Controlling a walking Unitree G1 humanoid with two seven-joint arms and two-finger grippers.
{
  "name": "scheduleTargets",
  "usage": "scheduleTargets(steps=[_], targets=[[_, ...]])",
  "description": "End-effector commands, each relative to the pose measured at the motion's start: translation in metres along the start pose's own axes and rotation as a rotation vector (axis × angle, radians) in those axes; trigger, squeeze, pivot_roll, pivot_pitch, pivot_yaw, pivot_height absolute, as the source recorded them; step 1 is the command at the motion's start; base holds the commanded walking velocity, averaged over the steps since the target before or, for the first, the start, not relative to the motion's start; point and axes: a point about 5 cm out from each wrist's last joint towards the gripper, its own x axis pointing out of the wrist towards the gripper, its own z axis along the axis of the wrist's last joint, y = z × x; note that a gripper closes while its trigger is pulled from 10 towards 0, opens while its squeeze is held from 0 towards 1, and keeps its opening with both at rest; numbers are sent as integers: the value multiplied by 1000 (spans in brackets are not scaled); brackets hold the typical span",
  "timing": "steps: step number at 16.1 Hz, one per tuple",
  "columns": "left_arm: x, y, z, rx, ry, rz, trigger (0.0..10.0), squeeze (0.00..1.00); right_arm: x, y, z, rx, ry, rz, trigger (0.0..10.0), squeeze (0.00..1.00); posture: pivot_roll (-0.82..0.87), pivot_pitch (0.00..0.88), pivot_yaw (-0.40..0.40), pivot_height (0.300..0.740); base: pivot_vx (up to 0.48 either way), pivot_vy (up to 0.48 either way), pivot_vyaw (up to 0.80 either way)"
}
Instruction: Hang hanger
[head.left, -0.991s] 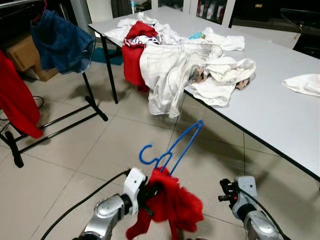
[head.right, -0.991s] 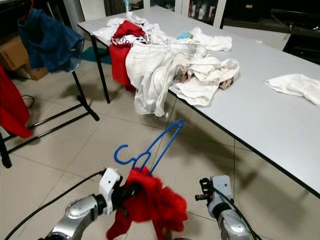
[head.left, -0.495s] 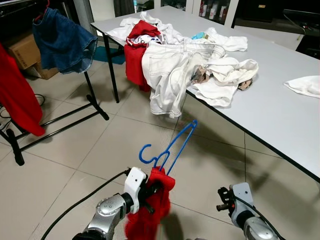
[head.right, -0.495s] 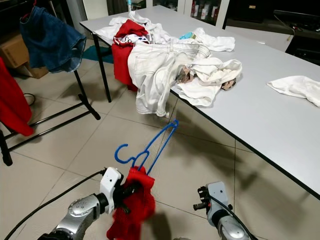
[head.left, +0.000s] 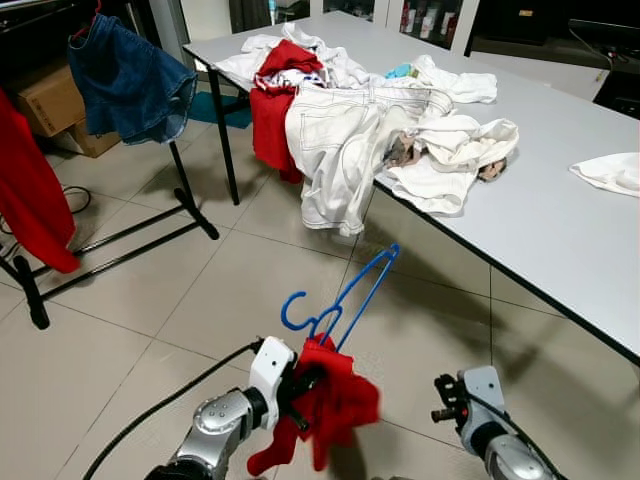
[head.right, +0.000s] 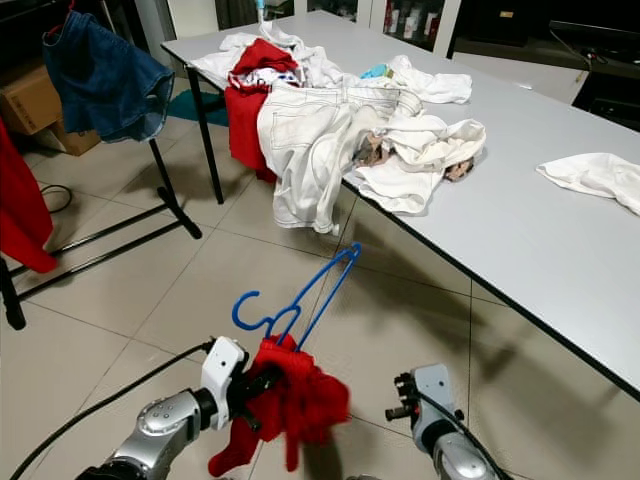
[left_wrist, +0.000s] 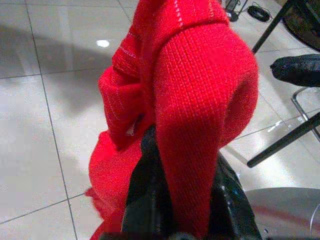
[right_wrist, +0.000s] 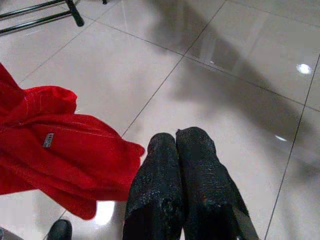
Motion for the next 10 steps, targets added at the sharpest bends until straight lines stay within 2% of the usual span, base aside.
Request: scheduleTargets(steps=[1, 10], targets=[[1, -2, 2, 12, -23, -7, 10000, 0, -2, -6, 1, -11, -5, -18, 10000, 0, -78, 0, 9, 740, 0, 0, 0], [9, -5, 9, 34, -17, -34, 10000, 0, -7, -12, -5, -5, 5, -69, 10000, 0, -127, 0, 31, 740, 0, 0, 0]])
